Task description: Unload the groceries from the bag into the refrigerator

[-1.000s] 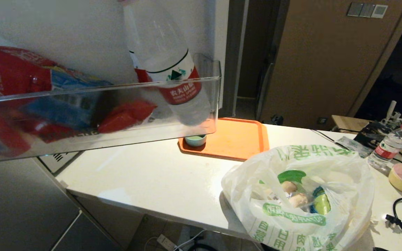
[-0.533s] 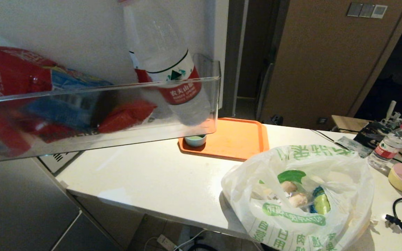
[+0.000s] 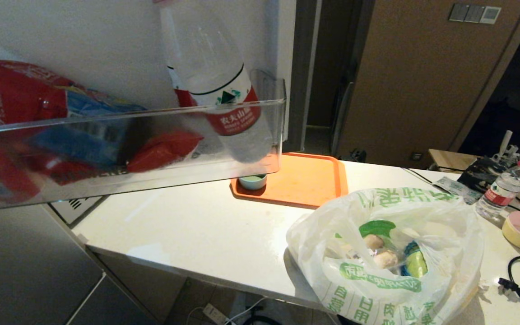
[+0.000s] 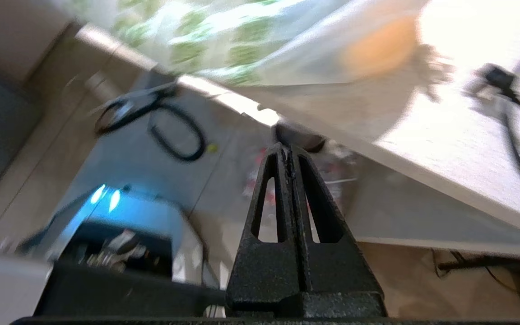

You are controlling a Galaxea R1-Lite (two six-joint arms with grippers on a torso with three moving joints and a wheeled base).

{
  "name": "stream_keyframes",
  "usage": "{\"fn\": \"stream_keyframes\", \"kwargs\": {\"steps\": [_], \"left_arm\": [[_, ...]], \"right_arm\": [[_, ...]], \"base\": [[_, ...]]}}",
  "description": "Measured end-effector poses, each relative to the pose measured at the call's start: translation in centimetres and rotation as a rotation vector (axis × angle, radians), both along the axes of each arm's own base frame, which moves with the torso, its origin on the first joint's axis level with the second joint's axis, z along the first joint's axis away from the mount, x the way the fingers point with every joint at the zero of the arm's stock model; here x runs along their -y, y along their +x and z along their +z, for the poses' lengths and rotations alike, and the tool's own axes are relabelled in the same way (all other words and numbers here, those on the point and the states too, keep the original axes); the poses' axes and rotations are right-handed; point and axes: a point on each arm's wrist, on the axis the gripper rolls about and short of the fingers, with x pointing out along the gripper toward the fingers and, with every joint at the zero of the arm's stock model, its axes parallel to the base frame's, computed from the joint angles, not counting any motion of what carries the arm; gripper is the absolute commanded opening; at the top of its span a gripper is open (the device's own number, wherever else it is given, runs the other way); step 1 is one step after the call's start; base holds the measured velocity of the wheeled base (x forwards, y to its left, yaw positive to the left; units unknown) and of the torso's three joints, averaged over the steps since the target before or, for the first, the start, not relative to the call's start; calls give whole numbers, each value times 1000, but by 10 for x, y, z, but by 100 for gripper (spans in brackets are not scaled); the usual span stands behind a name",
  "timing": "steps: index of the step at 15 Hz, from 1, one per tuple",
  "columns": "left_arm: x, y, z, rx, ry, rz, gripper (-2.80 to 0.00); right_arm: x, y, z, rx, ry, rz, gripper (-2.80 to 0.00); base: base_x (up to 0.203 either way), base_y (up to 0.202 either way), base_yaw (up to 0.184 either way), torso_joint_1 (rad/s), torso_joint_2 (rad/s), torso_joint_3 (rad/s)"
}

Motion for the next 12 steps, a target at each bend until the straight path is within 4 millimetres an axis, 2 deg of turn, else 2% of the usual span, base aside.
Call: {"fn": "stream_keyframes", "kwargs": {"steps": [7, 12], "left_arm": [[1, 1, -10, -34, -14, -8, -280], [-1, -1, -8, -30, -31, -12, -280]], "right_arm": [[0, -24, -4, 324, 21, -59, -280], [0, -27, -6, 391, 28, -65, -280]], "base": [[0, 0, 0, 0, 0, 0], [0, 0, 0, 0, 0, 0]]}}
